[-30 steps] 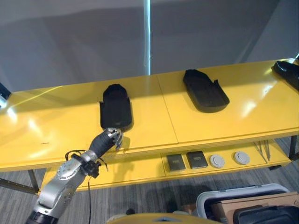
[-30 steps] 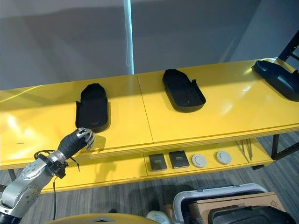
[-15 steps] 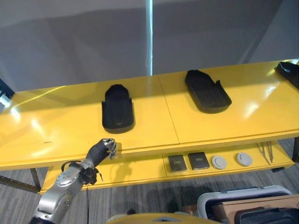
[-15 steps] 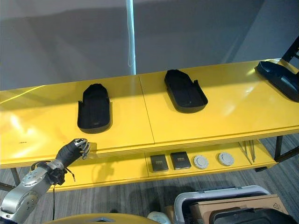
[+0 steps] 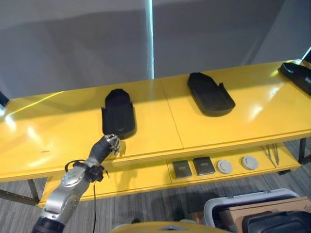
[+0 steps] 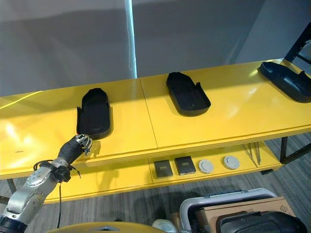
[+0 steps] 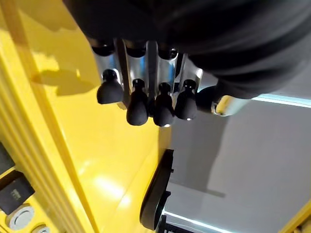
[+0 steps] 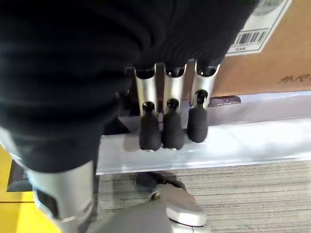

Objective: Move parts from the plastic box to the shelf.

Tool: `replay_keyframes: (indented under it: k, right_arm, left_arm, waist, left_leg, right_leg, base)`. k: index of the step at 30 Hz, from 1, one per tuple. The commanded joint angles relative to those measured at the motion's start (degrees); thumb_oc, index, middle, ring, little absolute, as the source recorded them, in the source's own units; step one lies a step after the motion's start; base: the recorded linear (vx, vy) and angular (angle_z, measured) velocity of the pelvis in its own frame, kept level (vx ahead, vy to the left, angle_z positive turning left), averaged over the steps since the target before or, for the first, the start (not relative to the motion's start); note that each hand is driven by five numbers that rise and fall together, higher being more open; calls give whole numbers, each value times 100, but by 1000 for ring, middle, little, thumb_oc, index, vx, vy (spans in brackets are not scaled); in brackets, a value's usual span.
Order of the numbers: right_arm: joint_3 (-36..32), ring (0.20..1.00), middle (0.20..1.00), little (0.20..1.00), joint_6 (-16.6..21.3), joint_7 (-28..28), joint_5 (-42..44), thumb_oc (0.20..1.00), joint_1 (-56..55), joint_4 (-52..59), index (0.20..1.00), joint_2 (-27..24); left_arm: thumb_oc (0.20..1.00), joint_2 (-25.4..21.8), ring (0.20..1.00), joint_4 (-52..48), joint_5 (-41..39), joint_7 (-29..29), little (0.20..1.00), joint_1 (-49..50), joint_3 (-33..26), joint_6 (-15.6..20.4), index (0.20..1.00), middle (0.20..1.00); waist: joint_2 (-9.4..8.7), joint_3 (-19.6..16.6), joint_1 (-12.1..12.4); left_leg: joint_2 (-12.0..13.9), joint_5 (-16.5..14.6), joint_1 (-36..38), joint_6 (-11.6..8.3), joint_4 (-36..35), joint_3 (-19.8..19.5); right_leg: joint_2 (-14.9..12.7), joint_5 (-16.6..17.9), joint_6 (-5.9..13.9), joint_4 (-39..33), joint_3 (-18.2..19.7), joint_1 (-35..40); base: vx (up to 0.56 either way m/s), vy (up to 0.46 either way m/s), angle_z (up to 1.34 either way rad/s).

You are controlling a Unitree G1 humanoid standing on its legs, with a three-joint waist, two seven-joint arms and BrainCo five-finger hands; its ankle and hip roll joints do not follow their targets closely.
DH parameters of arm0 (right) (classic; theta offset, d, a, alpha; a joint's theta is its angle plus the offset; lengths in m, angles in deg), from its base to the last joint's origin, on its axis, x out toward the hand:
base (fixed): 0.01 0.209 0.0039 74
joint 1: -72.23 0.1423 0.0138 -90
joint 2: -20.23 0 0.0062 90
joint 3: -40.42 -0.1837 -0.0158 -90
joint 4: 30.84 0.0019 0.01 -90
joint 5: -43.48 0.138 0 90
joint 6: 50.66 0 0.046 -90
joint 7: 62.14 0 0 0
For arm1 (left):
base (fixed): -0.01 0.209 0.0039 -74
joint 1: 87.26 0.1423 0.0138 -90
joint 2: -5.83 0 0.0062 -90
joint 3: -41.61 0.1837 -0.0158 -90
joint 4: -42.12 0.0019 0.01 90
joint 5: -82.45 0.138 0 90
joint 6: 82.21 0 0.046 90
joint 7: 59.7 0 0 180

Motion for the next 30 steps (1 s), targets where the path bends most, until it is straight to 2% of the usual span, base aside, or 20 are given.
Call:
replay_keyframes:
  k: [1, 12, 30]
  right_arm:
    - [199, 1000, 1000, 1000, -8, 67, -228, 1000, 132, -103, 1000, -23]
    - [213, 1000, 1000, 1000, -81, 130, -320, 1000, 149, -36, 1000, -53]
    - [302, 1000, 1000, 1000, -188, 265, -489, 1000, 216, 19, 1000, -96]
  left_arm:
    - [200, -36, 200, 82, 25, -120, 200, -517, -41, 383, 200, 200]
    - [200, 71, 200, 506, 210, -599, 200, -671, 56, 508, 200, 200]
    - [200, 229, 200, 1315, 613, -1228, 200, -1336, -188, 879, 200, 200]
  waist:
    - [-182, 138, -72]
    - [-213, 140, -144]
    - [-253, 124, -272]
  left_leg:
    - [322, 290, -87, -165, 56, 184]
    - [356, 288, -70, -175, 68, 259]
    - [391, 278, -13, -181, 73, 313]
  right_leg:
    - [-433, -57, 549, 80, -12, 291]
    - [-422, -74, 534, 79, 33, 297]
    - [-407, -95, 497, 89, 95, 329]
  base:
    - [10, -3, -6]
    - [2, 0, -2]
    - [1, 0, 0]
